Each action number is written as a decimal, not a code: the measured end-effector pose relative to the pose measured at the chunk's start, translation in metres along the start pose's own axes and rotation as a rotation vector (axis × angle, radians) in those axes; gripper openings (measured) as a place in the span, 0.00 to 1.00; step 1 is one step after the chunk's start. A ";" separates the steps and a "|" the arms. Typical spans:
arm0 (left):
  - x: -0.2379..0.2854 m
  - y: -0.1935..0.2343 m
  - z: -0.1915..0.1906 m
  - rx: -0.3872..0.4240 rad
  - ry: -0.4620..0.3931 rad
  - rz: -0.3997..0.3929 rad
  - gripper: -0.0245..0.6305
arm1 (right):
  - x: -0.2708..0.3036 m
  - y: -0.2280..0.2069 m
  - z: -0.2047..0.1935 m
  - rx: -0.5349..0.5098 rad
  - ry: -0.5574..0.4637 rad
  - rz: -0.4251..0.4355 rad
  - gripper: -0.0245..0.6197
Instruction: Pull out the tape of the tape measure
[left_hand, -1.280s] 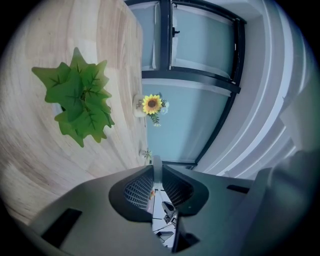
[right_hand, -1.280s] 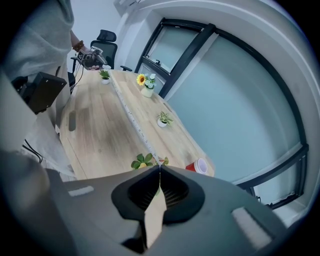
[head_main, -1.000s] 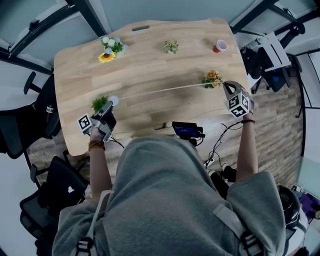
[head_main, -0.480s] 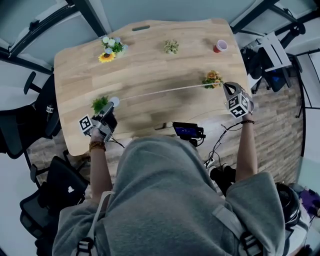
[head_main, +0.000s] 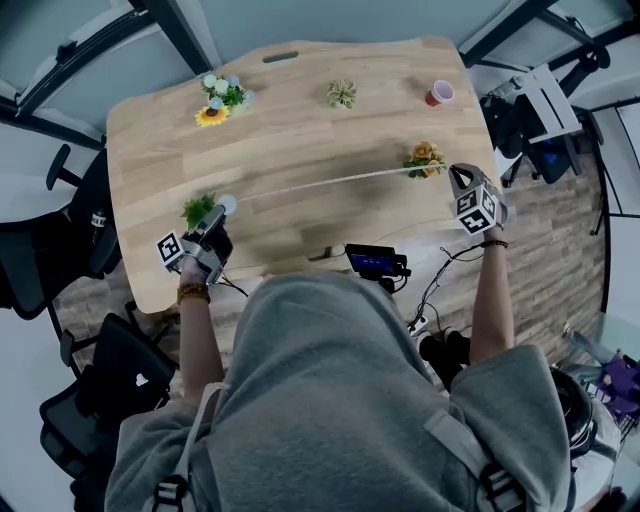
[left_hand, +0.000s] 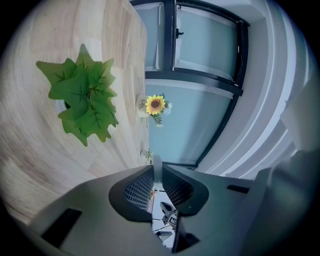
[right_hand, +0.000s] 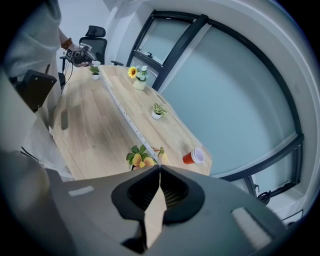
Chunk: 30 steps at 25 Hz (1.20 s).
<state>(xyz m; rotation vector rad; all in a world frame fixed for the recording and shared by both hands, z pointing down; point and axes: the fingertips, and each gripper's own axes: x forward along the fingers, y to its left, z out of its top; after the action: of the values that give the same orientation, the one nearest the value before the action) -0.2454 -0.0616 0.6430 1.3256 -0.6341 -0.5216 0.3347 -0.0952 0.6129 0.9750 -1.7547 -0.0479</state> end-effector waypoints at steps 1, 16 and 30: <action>0.000 0.000 0.000 -0.001 0.001 -0.001 0.14 | 0.000 0.001 -0.001 0.002 0.001 0.002 0.06; 0.011 0.003 -0.004 -0.017 0.025 0.001 0.14 | -0.001 0.019 0.008 -0.001 -0.031 0.029 0.06; 0.026 0.008 -0.011 0.032 0.055 0.030 0.14 | -0.002 0.040 0.051 -0.052 -0.102 0.055 0.06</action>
<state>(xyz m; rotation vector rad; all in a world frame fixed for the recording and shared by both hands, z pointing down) -0.2186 -0.0699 0.6530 1.3543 -0.6183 -0.4509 0.2704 -0.0886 0.6078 0.8995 -1.8636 -0.1094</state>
